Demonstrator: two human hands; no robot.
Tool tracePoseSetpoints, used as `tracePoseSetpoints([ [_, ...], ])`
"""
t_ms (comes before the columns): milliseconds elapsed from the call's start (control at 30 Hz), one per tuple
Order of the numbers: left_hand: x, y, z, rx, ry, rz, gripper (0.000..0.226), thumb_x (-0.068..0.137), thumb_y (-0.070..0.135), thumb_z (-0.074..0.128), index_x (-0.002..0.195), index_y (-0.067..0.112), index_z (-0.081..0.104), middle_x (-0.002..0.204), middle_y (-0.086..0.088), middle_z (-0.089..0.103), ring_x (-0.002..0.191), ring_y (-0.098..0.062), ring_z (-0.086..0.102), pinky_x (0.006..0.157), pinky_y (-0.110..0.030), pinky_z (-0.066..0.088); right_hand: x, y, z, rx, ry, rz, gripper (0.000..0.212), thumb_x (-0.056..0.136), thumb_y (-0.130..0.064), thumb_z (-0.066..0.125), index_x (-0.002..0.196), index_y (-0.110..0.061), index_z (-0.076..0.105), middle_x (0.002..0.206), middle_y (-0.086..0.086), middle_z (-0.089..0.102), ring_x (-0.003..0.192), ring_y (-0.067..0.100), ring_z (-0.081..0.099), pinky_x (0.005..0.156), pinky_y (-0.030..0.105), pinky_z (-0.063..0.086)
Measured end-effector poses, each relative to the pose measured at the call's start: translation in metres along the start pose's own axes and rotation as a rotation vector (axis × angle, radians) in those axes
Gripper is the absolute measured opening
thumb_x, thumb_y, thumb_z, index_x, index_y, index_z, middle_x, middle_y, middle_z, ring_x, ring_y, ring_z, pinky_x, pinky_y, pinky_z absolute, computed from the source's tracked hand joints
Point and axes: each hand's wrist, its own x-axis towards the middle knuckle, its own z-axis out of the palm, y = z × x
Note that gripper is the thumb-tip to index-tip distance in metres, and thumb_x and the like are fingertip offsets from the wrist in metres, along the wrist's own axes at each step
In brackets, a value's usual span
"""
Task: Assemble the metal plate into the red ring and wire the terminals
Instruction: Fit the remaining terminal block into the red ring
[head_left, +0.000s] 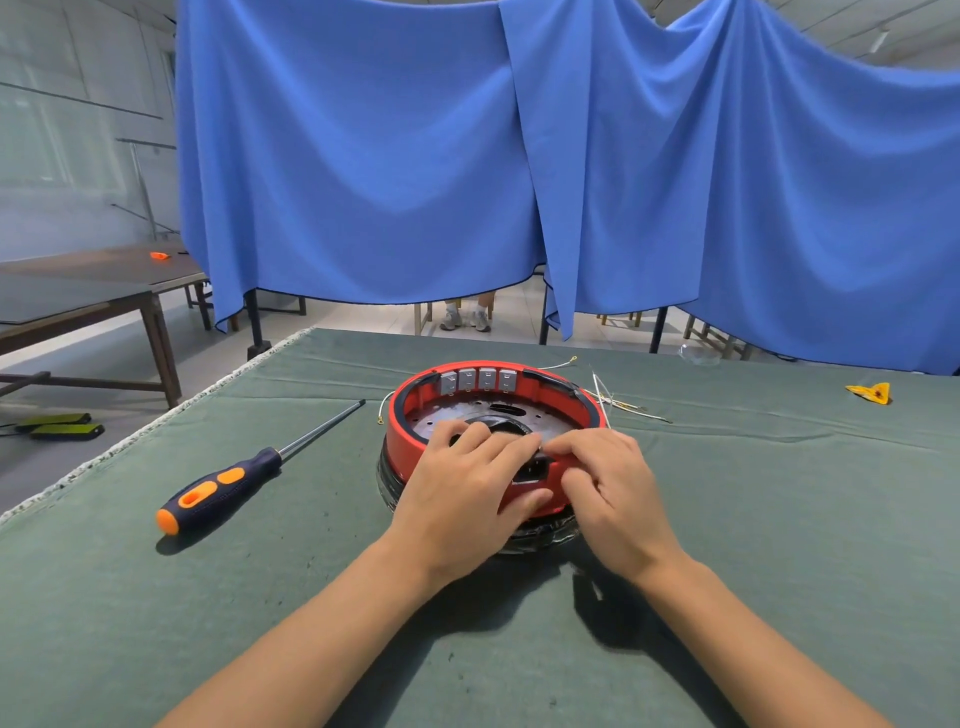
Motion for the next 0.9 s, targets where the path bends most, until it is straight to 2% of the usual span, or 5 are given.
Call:
tracePoseSetpoints([
  [233,-0.001,0.007,0.002,-0.038,0.061,-0.034,0.036,0.087,0.041,0.054,0.113,0.017,0.065,0.103,0.005,0.069,0.090,-0.021,0.060,0.085,-0.036,0.038,0.004,0.001,0.013,-0.068,0.057,0.030,0.033,0.092,-0.045,0.035,0.073,-0.029,0.058,0.071,-0.016,0.059,0.078,0.003,0.050,0.085,0.021,0.027],
  [400,-0.006,0.012,0.001,0.014,-0.044,-0.047,0.057,0.079,0.056,0.055,0.117,0.013,0.058,0.112,0.001,0.061,0.095,-0.024,0.055,0.090,-0.037,0.037,0.005,0.001,0.011,-0.086,0.020,0.016,0.029,0.091,-0.048,0.032,0.075,-0.035,0.053,0.071,-0.020,0.055,0.079,0.002,0.047,0.087,0.024,0.027],
  [500,-0.008,0.006,0.001,-0.009,-0.020,-0.016,0.060,0.072,0.049,0.066,0.116,0.010,0.057,0.112,-0.002,0.061,0.099,-0.025,0.057,0.095,-0.034,0.035,0.005,0.003,0.009,-0.080,-0.017,0.030,0.030,0.089,-0.051,0.035,0.079,-0.033,0.057,0.078,-0.017,0.060,0.086,0.005,0.050,0.092,0.027,0.029],
  [667,-0.011,-0.009,-0.002,0.009,0.015,0.072,0.058,0.077,0.051,0.063,0.115,0.007,0.059,0.112,-0.006,0.065,0.098,-0.025,0.063,0.089,-0.034,0.041,-0.001,-0.001,0.009,-0.004,0.000,0.054,0.022,0.090,-0.046,0.041,0.099,-0.033,0.057,0.091,-0.015,0.063,0.096,0.009,0.054,0.094,0.027,0.030],
  [900,-0.012,-0.012,0.003,-0.030,0.049,-0.080,0.060,0.064,0.045,0.079,0.113,0.013,0.065,0.111,0.000,0.069,0.097,-0.024,0.064,0.089,-0.039,0.038,-0.002,-0.002,0.008,-0.078,-0.001,-0.077,0.016,0.086,-0.022,0.055,0.099,-0.017,0.064,0.097,-0.008,0.066,0.095,0.012,0.055,0.092,0.034,0.036],
])
